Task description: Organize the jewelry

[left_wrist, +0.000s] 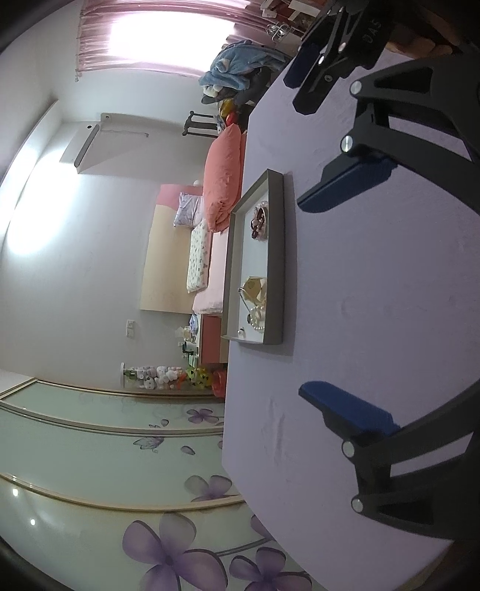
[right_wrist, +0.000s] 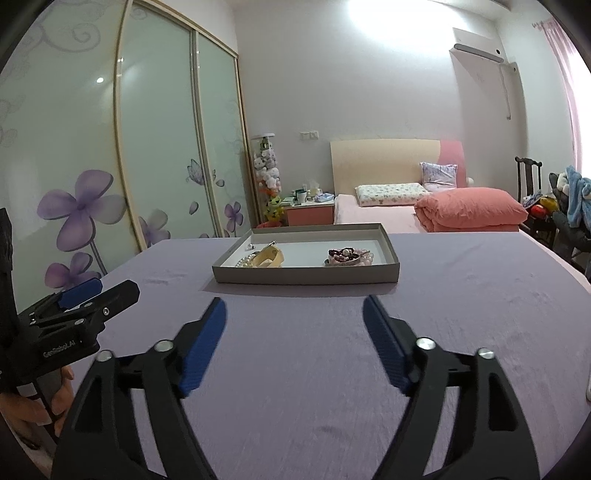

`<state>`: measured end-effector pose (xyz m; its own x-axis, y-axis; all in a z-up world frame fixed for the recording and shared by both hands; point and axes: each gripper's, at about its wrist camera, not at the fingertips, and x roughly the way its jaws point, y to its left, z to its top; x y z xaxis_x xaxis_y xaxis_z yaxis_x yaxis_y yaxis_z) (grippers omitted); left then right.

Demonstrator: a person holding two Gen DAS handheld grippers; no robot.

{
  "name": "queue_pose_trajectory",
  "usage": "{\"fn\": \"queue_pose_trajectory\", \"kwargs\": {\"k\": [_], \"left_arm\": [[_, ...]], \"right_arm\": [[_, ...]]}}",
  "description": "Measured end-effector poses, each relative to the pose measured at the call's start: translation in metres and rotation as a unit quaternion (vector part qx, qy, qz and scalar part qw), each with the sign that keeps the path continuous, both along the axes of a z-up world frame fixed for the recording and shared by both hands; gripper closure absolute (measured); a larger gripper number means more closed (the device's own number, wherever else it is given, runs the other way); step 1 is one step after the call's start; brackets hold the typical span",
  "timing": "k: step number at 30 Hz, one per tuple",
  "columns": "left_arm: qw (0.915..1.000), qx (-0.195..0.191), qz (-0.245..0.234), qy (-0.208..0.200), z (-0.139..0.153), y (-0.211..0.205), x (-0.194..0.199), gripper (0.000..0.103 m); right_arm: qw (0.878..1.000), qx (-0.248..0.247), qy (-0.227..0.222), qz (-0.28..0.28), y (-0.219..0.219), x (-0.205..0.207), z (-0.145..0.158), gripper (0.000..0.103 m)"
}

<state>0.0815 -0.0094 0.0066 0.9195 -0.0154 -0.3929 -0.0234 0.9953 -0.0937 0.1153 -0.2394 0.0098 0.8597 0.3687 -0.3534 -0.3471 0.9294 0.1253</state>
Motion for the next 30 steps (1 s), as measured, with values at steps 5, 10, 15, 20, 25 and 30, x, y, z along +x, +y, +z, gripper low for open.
{"fn": "queue_pose_trajectory", "kwargs": {"k": [5, 10, 15, 20, 25, 30], "left_arm": [[1.0, 0.003, 0.001, 0.002, -0.003, 0.002, -0.002, 0.004], [1.0, 0.0, 0.004, 0.002, -0.003, 0.004, -0.004, 0.004], [1.0, -0.002, 0.006, -0.003, -0.002, 0.006, -0.007, 0.004], [0.9999, -0.004, 0.004, -0.009, 0.001, 0.006, -0.012, 0.004], [0.9999, -0.003, 0.003, -0.012, 0.003, 0.006, -0.014, 0.004], [0.9999, -0.001, 0.004, -0.01, 0.004, 0.006, -0.013, 0.004]], "right_arm": [[1.0, 0.0, -0.012, -0.007, -0.001, -0.004, -0.001, 0.002], [1.0, -0.006, -0.015, -0.019, -0.001, -0.006, -0.003, 0.002], [1.0, -0.003, -0.015, -0.02, -0.002, -0.007, -0.002, 0.002], [1.0, -0.004, -0.018, -0.021, -0.002, -0.008, -0.001, 0.002], [1.0, -0.002, -0.017, -0.02, -0.002, -0.008, -0.001, 0.002], [1.0, -0.002, -0.017, -0.02, -0.002, -0.008, -0.001, 0.002]]}}
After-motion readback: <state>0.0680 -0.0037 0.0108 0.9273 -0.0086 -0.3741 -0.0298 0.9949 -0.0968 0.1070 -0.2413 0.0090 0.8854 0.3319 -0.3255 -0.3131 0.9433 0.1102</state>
